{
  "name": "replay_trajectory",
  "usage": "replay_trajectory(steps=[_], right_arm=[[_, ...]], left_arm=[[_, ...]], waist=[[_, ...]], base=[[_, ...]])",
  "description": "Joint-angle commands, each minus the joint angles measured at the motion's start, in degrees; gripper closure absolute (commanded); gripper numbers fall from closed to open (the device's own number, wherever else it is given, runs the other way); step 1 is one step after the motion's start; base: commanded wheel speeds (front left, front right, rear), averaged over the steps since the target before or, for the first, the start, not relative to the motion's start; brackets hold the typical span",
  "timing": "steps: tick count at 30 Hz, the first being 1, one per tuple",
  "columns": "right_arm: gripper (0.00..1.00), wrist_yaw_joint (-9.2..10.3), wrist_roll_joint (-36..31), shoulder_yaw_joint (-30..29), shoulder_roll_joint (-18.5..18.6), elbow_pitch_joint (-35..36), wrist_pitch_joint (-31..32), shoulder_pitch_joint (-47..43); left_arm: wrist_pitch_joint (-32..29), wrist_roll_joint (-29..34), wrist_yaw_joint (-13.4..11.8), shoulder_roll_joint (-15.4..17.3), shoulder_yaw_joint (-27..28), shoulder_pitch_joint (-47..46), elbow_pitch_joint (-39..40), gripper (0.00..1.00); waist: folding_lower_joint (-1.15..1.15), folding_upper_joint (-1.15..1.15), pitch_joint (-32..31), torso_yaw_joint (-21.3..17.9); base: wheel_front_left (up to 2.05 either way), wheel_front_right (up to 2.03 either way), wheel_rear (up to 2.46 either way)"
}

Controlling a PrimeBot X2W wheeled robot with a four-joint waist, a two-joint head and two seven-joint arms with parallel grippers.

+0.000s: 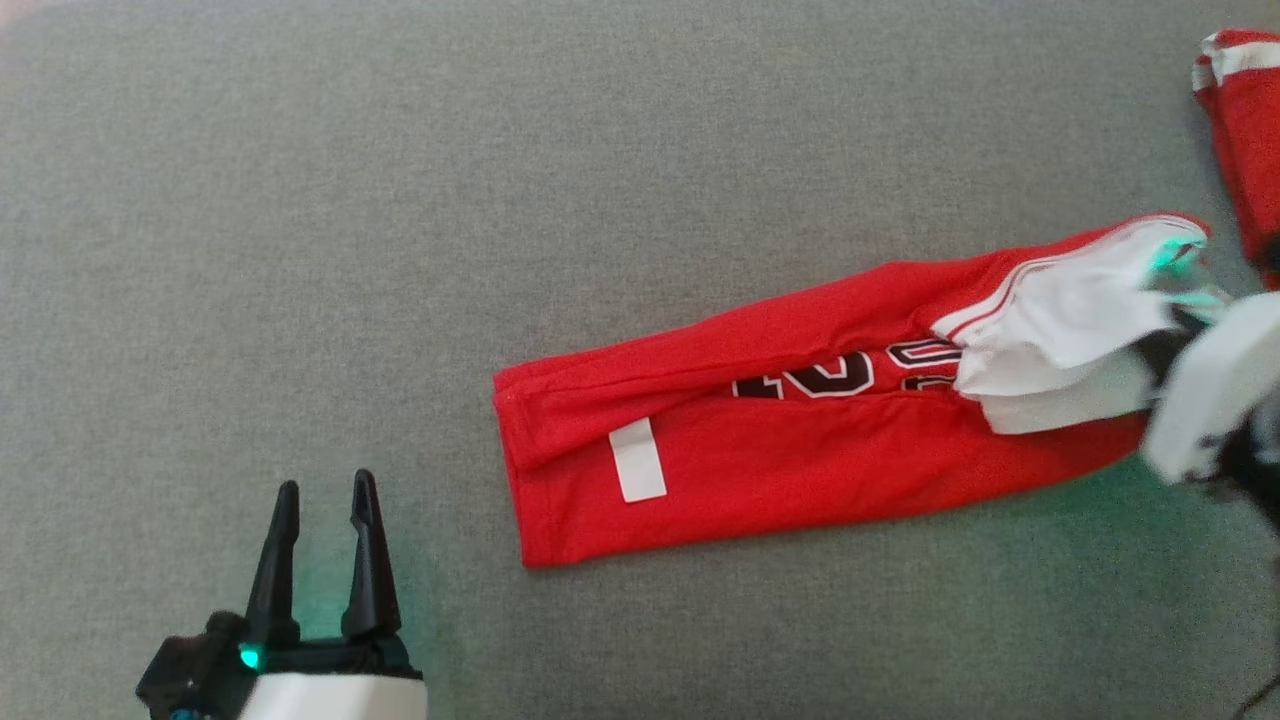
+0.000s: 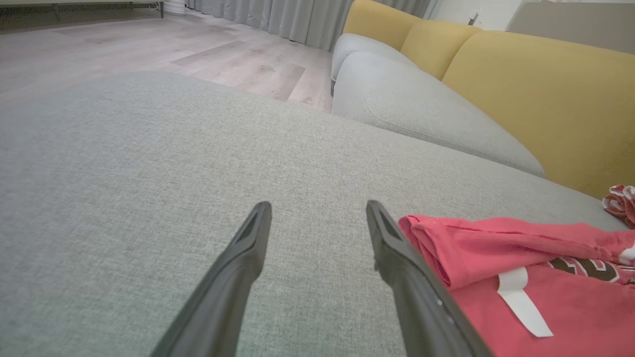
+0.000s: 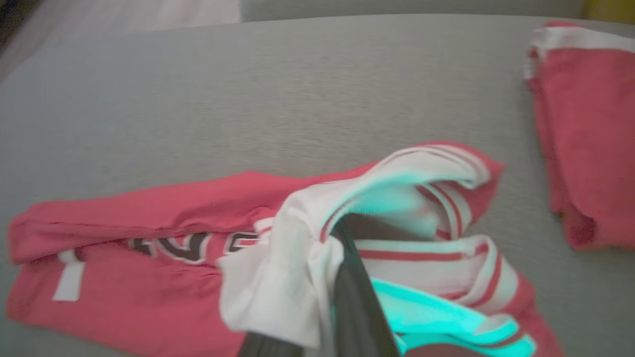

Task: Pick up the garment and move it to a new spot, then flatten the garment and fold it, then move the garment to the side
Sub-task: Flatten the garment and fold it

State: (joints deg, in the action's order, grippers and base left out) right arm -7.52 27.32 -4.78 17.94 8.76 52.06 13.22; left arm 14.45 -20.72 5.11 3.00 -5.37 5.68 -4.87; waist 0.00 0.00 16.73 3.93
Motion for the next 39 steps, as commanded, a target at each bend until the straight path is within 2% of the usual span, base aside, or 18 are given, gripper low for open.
replay_trajectory(steps=[1, 6, 11, 16, 19, 25, 31, 32, 33, 34, 39], right_arm=[[1.00, 0.03, 1.4, 3.9, 1.4, 4.9, 1.2, 0.0], [1.00, 0.03, 3.8, 17.3, -0.3, 9.9, 4.7, 1.2], [1.00, 0.03, 3.5, 28.5, -4.4, 7.1, 5.3, 2.9], [1.00, 0.03, 1.7, 32.3, -11.4, -0.4, -0.7, 5.3], [1.00, 0.03, 1.9, 33.7, -13.8, -4.1, -4.3, 6.1], [1.00, 0.03, 3.6, 35.7, -15.0, -9.0, -8.8, 6.1], [1.00, 0.03, 9.5, 37.6, -15.0, -11.0, -14.0, 5.6], [0.92, 0.03, 11.1, 37.8, -15.0, -11.3, -15.2, 5.4], [0.68, 0.03, 12.9, 38.4, -15.0, -11.6, -16.5, 5.4], [0.00, 0.03, 15.0, 38.9, -15.0, -11.7, -17.7, 5.3], [0.00, 0.03, 22.5, 40.2, -15.0, -12.1, -23.0, 5.8]], left_arm=[[0.5, -0.6, 0.0, -0.1, 2.1, 0.1, 1.2, 0.00], [0.5, -2.1, -0.4, -0.1, 0.6, -0.7, 0.6, 0.00], [0.5, -3.4, -1.0, -0.1, -1.1, -1.8, -0.4, 0.00], [0.5, -3.7, -1.6, -0.1, -1.9, -1.6, -1.7, 0.00], [0.5, -3.7, -1.8, -0.1, -2.2, -1.2, -2.0, 0.00], [0.5, -3.5, -1.9, -0.1, -2.1, -0.5, -2.6, 0.00], [0.5, -3.0, -2.0, -0.1, -1.7, 0.0, -2.9, 0.00], [0.5, -2.9, -2.0, -0.1, -1.6, 0.1, -3.0, 0.00], [0.5, -2.7, -2.0, -0.1, -1.5, 0.2, -3.0, 0.00], [0.5, -2.5, -2.0, -0.1, -1.4, 0.3, -3.1, 0.00], [0.5, -1.6, -1.8, -0.1, -0.5, 0.7, -3.3, 0.00]], waist=[[0.00, 0.00, -0.6, 0.2], [0.00, 0.00, -1.0, 1.5], [0.00, 0.00, -0.9, 4.5], [0.00, 0.00, -1.2, 7.1], [0.00, 0.00, -1.4, 8.1], [0.00, 0.00, -2.2, 8.6], [0.00, 0.00, -3.2, 7.7], [0.00, 0.00, -3.4, 7.4], [0.00, 0.00, -3.6, 7.0], [0.00, 0.00, -3.8, 6.6], [0.00, 0.00, -4.8, 4.3]], base=[[0.00, 0.00, 0.00], [0.00, 0.00, 0.00], [0.00, 0.00, 0.00], [0.00, 0.00, 0.00], [0.00, 0.00, 0.00], [0.00, 0.00, 0.00], [0.00, 0.00, 0.00], [0.00, 0.00, 0.00], [0.00, 0.00, 0.00], [0.00, 0.00, 0.00], [0.00, 0.00, 0.00]])
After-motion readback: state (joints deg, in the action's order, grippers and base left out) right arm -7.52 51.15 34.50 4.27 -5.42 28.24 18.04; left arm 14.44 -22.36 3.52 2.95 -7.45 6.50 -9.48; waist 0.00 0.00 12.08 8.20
